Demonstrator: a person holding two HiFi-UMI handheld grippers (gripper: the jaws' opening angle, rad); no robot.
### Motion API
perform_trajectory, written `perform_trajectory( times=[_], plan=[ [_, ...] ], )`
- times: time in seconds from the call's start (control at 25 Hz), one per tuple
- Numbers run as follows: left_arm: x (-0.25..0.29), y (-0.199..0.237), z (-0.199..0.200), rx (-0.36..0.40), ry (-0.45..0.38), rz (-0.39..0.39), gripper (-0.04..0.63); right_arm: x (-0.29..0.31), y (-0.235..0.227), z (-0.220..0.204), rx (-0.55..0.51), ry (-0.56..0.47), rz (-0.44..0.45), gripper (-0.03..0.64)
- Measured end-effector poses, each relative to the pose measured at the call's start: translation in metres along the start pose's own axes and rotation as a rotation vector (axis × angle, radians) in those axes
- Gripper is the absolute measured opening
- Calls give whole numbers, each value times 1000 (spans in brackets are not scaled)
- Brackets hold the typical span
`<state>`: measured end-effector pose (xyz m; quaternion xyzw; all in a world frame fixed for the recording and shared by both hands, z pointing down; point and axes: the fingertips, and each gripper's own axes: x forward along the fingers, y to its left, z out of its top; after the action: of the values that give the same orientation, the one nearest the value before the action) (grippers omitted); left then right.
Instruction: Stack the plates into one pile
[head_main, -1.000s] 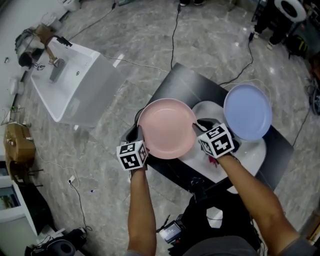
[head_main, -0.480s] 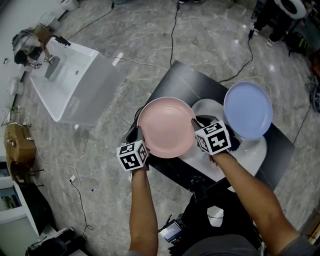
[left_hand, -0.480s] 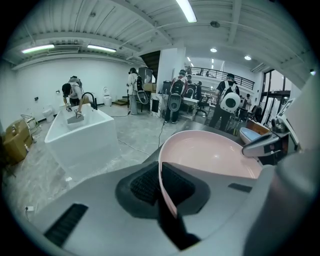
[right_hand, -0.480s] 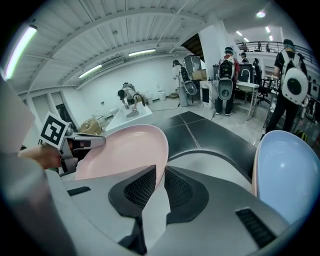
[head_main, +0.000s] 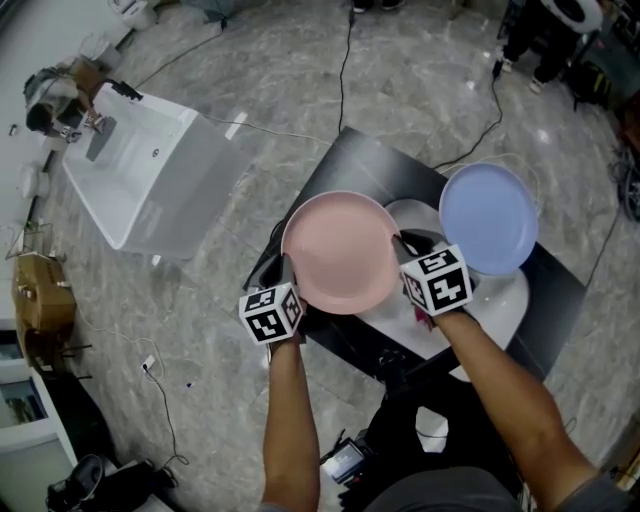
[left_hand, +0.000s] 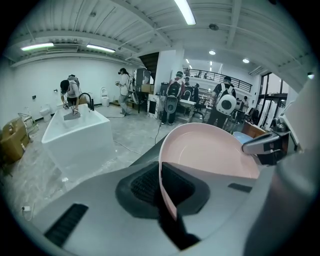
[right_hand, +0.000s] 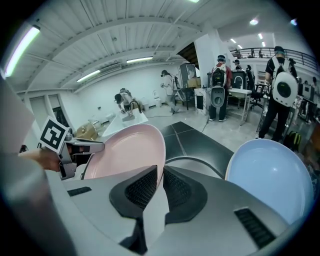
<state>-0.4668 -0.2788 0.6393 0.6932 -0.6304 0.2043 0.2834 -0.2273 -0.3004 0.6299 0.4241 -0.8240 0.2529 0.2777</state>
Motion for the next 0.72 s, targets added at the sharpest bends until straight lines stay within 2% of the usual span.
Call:
perform_trajectory(
  times=[0.28, 0.72],
  plan=[
    [-3, -30, 28, 31, -30, -34, 18, -27, -22, 11, 37, -45, -35, 57],
    [-4, -103, 69, 83, -66, -112, 15, -89, -78, 32, 72, -137, -122, 45]
  ],
)
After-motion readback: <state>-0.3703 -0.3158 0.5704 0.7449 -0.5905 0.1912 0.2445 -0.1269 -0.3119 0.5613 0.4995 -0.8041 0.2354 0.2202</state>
